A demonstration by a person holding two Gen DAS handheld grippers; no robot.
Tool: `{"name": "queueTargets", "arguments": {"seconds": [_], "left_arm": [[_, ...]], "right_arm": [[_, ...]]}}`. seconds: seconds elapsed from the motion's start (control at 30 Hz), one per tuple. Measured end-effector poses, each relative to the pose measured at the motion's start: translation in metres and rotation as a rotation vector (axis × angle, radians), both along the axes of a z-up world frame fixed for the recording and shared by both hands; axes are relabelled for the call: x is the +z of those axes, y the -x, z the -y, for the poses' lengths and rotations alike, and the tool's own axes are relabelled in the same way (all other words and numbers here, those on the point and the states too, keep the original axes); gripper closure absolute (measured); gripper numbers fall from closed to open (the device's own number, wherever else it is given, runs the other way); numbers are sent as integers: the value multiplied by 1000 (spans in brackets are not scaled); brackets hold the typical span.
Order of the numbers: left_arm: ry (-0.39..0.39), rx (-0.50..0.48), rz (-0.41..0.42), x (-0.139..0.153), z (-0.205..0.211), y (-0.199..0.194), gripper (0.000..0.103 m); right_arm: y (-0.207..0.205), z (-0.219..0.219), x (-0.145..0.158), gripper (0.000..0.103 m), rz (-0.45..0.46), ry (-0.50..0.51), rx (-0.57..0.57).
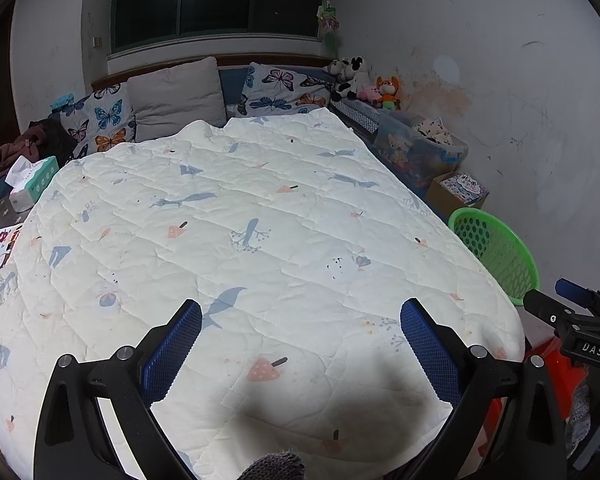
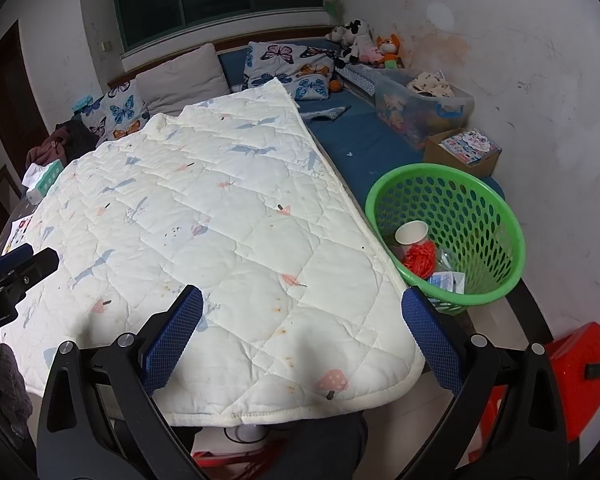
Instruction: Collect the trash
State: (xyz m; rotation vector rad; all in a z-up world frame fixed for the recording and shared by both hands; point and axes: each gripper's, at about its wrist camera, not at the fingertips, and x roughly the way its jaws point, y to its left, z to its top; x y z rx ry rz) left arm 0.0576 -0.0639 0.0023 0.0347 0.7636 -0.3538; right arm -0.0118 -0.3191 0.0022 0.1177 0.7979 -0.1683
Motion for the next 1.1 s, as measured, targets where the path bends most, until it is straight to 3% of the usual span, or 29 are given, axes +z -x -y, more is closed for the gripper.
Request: {"name": "queueTargets", "arguments": {"seconds": [1.1], "left_arm": [[-7,2,-15,-9,3,-4,7]], "right_arm": [[-9,2,-13,4,-16,-16,5]]}}
